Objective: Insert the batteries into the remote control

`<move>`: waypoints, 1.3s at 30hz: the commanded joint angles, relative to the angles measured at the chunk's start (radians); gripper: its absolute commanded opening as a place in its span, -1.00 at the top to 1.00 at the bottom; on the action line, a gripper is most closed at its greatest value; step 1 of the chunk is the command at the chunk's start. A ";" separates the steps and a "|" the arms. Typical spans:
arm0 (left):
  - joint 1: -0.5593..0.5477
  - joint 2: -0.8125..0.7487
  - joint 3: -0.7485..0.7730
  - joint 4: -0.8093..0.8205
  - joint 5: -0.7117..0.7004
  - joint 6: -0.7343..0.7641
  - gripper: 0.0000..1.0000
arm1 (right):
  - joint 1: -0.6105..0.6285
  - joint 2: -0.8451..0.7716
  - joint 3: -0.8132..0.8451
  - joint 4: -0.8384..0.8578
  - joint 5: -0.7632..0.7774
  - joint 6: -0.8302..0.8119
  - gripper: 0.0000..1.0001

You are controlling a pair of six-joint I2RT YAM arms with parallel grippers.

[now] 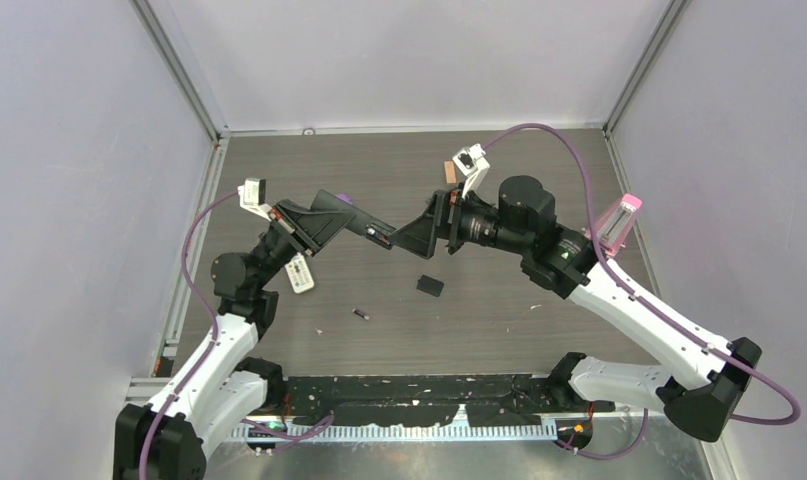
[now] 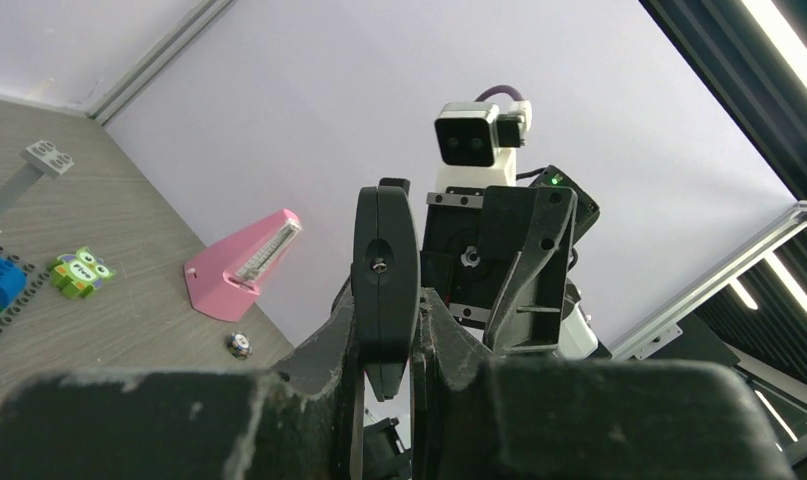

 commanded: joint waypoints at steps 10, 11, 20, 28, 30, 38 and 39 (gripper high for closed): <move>0.005 -0.022 0.001 0.069 0.015 0.016 1.00 | 0.020 0.136 0.058 0.205 -0.018 0.147 -0.99; 0.005 -0.021 0.003 0.070 0.017 0.014 1.00 | 0.019 0.145 0.058 0.209 -0.023 0.151 -0.99; 0.005 0.006 0.001 0.126 0.020 -0.013 1.00 | 0.020 0.172 0.041 0.286 -0.069 0.203 -0.85; 0.005 0.021 -0.002 0.160 0.014 -0.030 1.00 | 0.020 0.178 0.015 0.317 -0.088 0.223 -0.47; 0.005 0.020 -0.001 0.160 0.012 -0.030 1.00 | 0.019 0.177 0.009 0.317 -0.090 0.225 -0.37; 0.004 0.013 0.001 0.159 -0.003 -0.035 1.00 | 0.019 0.175 -0.018 0.315 -0.106 0.225 -0.17; 0.005 0.013 0.000 0.158 -0.005 -0.037 1.00 | 0.020 0.175 -0.022 0.312 -0.106 0.224 -0.15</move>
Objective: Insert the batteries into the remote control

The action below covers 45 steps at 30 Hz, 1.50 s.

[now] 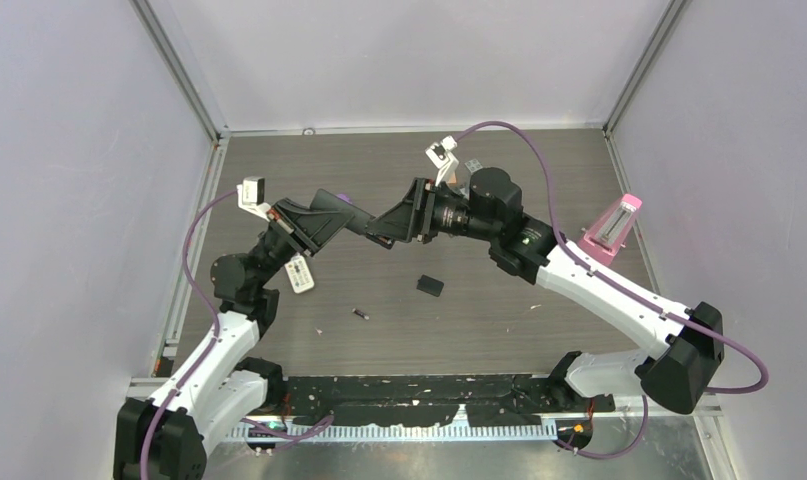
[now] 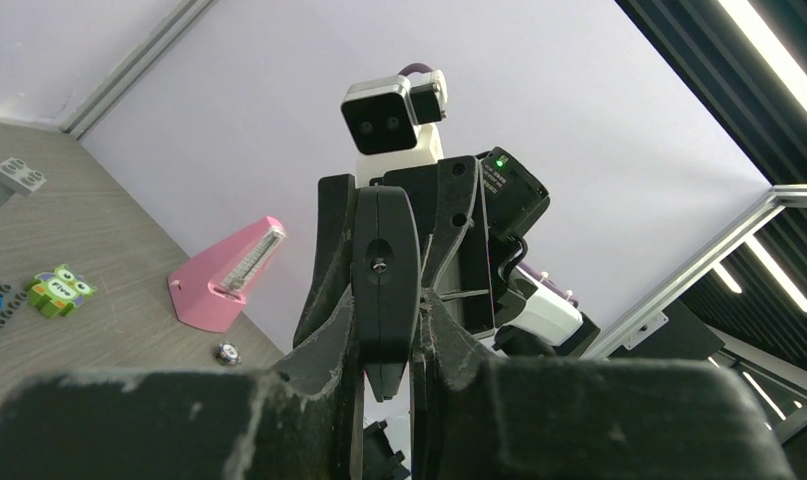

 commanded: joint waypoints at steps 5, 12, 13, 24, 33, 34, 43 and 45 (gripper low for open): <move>0.006 -0.005 0.008 0.070 -0.012 -0.015 1.00 | 0.004 0.004 -0.015 0.021 -0.017 -0.001 -0.08; 0.008 -0.002 0.012 0.074 -0.016 -0.025 1.00 | 0.004 0.005 -0.021 0.017 -0.015 0.003 0.18; 0.009 -0.003 0.012 0.074 -0.017 -0.028 1.00 | 0.004 0.006 -0.023 0.017 -0.016 0.003 0.21; 0.018 -0.010 0.025 0.053 -0.038 -0.079 1.00 | 0.004 -0.002 -0.050 0.013 -0.005 -0.024 0.33; 0.020 -0.011 0.025 0.050 -0.042 -0.090 1.00 | 0.005 -0.006 -0.033 0.009 0.017 -0.017 0.18; 0.021 -0.010 0.023 0.050 -0.041 -0.091 1.00 | 0.004 -0.007 -0.027 0.005 0.025 -0.017 0.08; 0.021 -0.011 0.007 0.044 -0.036 -0.073 1.00 | 0.003 -0.028 -0.018 0.045 0.021 0.017 -0.60; 0.023 -0.011 0.003 0.041 -0.036 -0.069 1.00 | 0.003 -0.032 -0.017 0.053 0.015 0.024 -0.63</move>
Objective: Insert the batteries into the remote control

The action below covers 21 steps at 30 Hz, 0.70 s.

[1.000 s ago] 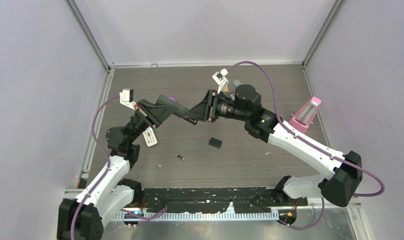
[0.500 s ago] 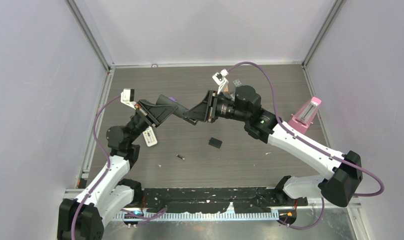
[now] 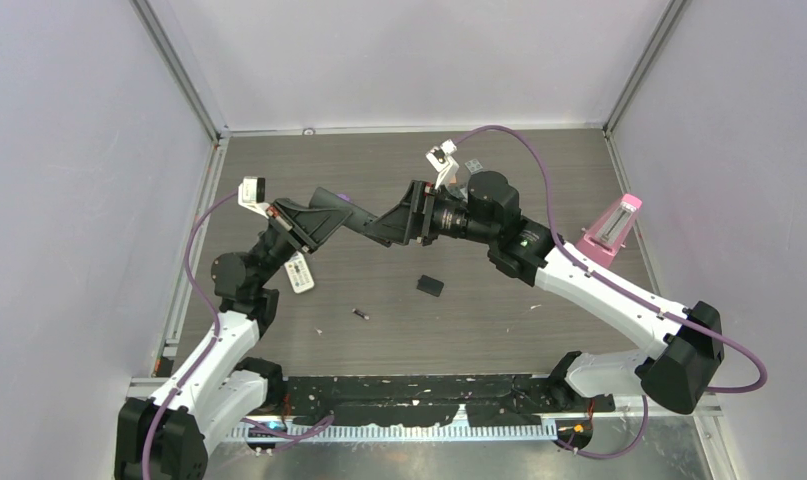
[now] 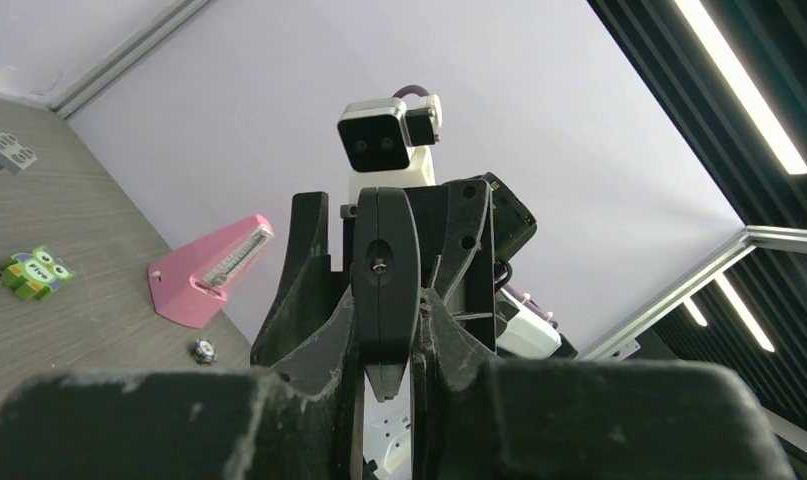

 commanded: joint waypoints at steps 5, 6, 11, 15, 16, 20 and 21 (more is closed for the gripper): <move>0.009 -0.019 0.005 0.066 -0.019 0.007 1.00 | 0.002 -0.039 0.003 0.053 -0.012 0.022 -0.64; 0.009 -0.019 0.005 0.066 -0.019 0.007 1.00 | 0.002 -0.038 -0.001 0.053 -0.014 0.025 -0.60; 0.011 -0.022 0.004 0.065 -0.018 0.007 1.00 | 0.001 -0.028 -0.013 0.055 -0.025 0.031 -0.24; 0.010 -0.027 0.002 0.062 -0.019 0.007 1.00 | 0.000 -0.010 -0.007 0.043 -0.040 0.044 0.09; 0.011 -0.028 0.001 0.062 -0.019 0.008 1.00 | 0.001 -0.006 -0.005 0.042 -0.041 0.048 0.15; 0.013 -0.036 -0.006 0.050 -0.017 0.014 1.00 | 0.001 -0.009 -0.009 0.054 -0.040 0.057 -0.03; 0.014 -0.039 -0.007 0.045 -0.016 0.018 1.00 | 0.000 -0.012 -0.016 0.060 -0.037 0.061 -0.28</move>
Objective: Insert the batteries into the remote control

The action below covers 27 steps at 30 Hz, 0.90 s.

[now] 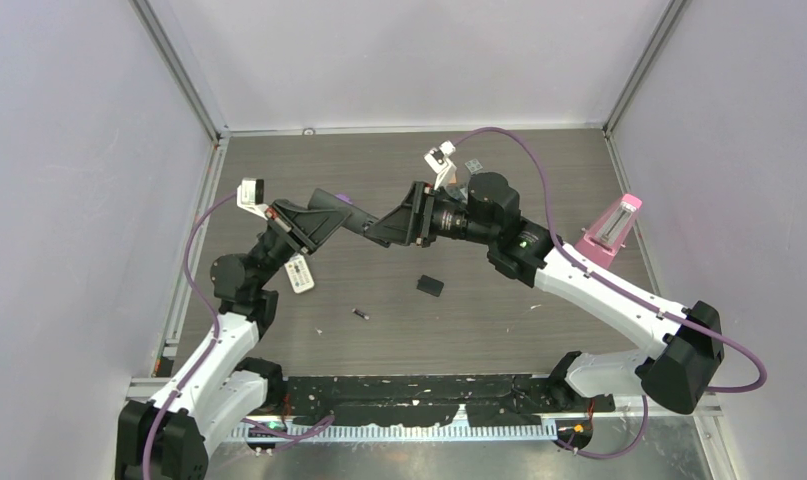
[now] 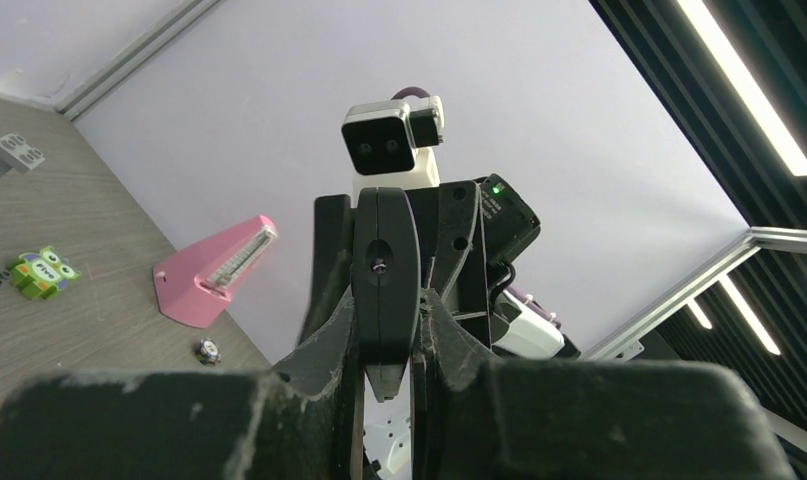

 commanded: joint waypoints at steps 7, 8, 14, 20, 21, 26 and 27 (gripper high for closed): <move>0.026 -0.067 -0.008 -0.037 -0.004 0.070 1.00 | -0.010 -0.075 -0.046 0.087 0.032 -0.009 -0.90; 0.028 -0.073 -0.008 -0.059 -0.001 0.078 1.00 | -0.013 -0.081 -0.049 0.081 0.033 -0.017 -0.91; 0.042 -0.087 0.000 -0.133 0.027 0.103 1.00 | -0.022 -0.102 -0.057 0.032 0.037 -0.070 -0.91; 0.061 -0.111 0.034 -0.364 0.048 0.226 1.00 | -0.041 -0.120 -0.038 -0.144 0.129 -0.167 -0.89; 0.064 -0.113 0.046 -0.424 0.049 0.264 1.00 | -0.042 -0.116 -0.027 -0.178 0.148 -0.198 -0.87; 0.066 -0.108 0.158 -0.868 -0.028 0.512 1.00 | -0.041 -0.072 -0.020 -0.342 0.243 -0.275 -0.72; 0.065 -0.104 0.186 -0.957 -0.084 0.565 1.00 | -0.039 -0.050 -0.022 -0.360 0.246 -0.298 -0.64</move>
